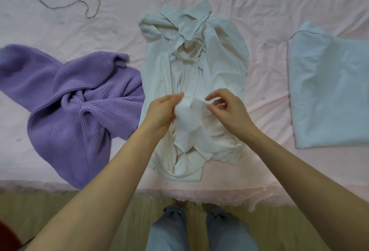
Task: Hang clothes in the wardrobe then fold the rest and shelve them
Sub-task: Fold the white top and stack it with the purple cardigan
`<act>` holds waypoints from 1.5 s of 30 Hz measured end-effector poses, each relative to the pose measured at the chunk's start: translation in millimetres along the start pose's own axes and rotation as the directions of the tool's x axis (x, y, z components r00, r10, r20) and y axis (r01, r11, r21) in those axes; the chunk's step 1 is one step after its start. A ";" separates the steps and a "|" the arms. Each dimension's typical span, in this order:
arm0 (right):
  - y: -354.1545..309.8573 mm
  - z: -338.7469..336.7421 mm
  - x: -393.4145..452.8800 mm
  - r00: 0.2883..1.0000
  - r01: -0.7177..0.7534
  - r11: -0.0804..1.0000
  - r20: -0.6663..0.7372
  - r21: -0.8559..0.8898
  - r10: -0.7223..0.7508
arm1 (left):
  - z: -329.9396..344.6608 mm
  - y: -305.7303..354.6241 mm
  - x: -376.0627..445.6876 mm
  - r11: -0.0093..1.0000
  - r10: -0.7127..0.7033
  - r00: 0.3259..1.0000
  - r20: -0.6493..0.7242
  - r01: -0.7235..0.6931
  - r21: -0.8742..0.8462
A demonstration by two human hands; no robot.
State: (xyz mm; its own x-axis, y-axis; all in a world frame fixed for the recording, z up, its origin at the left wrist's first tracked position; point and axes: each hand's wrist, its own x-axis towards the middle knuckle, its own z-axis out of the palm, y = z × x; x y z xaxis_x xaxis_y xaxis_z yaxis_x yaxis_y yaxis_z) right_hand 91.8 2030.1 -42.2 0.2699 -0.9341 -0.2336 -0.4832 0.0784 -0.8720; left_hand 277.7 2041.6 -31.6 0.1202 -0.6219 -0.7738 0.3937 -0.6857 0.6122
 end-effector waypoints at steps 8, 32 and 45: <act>47.3 25.6 -4.0 0.958 -0.180 0.915 0.145 -0.360 0.245 | -4.5 -11.2 32.1 0.899 0.229 0.973 -0.007 -0.208 0.386; -11.3 1.8 -26.1 0.801 -0.562 0.810 -0.132 0.166 0.583 | -49.2 -29.1 -36.6 -0.213 0.638 0.702 0.316 -0.233 0.949; -175.2 -148.0 -25.1 0.993 -0.091 0.565 -0.029 -0.820 0.119 | 39.1 159.3 -157.3 -0.113 0.826 0.374 0.422 -0.623 0.774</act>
State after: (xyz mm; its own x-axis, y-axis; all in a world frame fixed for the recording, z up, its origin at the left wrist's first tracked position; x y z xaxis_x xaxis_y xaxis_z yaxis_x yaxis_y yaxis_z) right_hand 46.5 1988.3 180.1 0.1867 -0.9278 -0.3231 -0.9806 -0.1559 -0.1189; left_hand 285.9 2015.4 194.0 -0.0147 -0.9586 0.2843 -0.8251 0.1722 0.5381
